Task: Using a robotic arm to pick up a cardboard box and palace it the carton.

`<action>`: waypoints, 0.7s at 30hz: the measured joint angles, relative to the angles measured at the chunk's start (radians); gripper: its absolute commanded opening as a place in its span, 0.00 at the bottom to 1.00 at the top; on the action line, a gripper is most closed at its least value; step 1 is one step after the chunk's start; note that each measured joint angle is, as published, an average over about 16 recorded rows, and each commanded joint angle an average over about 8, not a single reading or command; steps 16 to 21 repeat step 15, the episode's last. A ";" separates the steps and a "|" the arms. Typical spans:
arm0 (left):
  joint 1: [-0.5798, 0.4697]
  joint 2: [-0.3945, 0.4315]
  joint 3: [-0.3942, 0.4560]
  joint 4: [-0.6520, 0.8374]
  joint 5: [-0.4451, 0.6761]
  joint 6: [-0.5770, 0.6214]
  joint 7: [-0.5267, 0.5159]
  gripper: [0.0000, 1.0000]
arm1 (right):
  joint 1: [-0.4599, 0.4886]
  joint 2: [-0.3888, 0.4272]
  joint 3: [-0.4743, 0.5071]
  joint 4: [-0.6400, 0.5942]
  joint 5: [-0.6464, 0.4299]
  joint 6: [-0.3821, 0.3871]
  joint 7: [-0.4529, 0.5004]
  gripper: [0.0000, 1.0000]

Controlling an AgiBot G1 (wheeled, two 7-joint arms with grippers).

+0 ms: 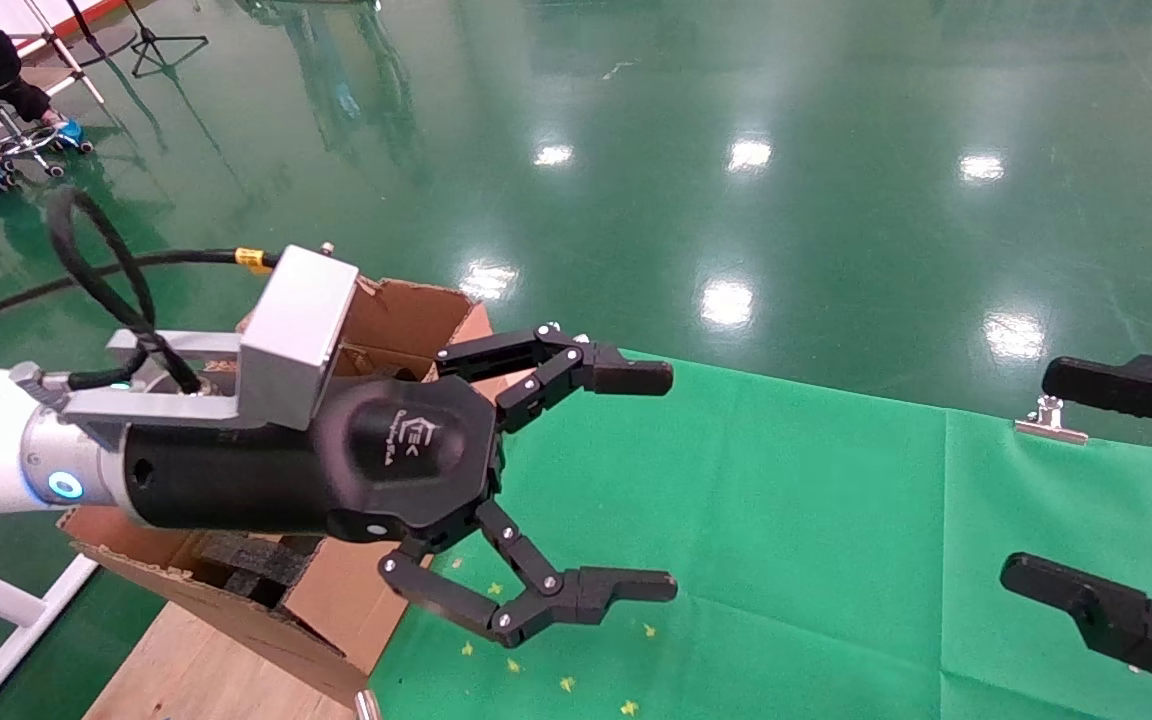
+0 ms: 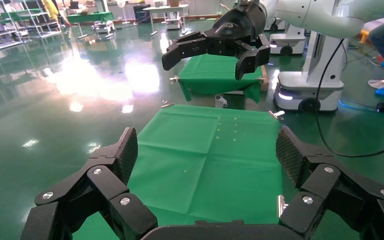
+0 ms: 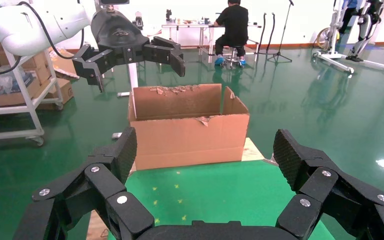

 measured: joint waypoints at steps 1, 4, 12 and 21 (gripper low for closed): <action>0.000 0.000 0.000 0.000 0.000 0.000 0.000 1.00 | 0.000 0.000 0.000 0.000 0.000 0.000 0.000 1.00; 0.000 0.000 0.000 0.000 0.000 0.000 0.000 1.00 | 0.000 0.000 0.000 0.000 0.000 0.000 0.000 1.00; 0.000 0.000 0.000 0.000 0.000 0.000 0.000 1.00 | 0.000 0.000 0.000 0.000 0.000 0.000 0.000 1.00; 0.000 0.000 0.000 0.000 0.000 0.000 0.000 1.00 | 0.000 0.000 0.000 0.000 0.000 0.000 0.000 1.00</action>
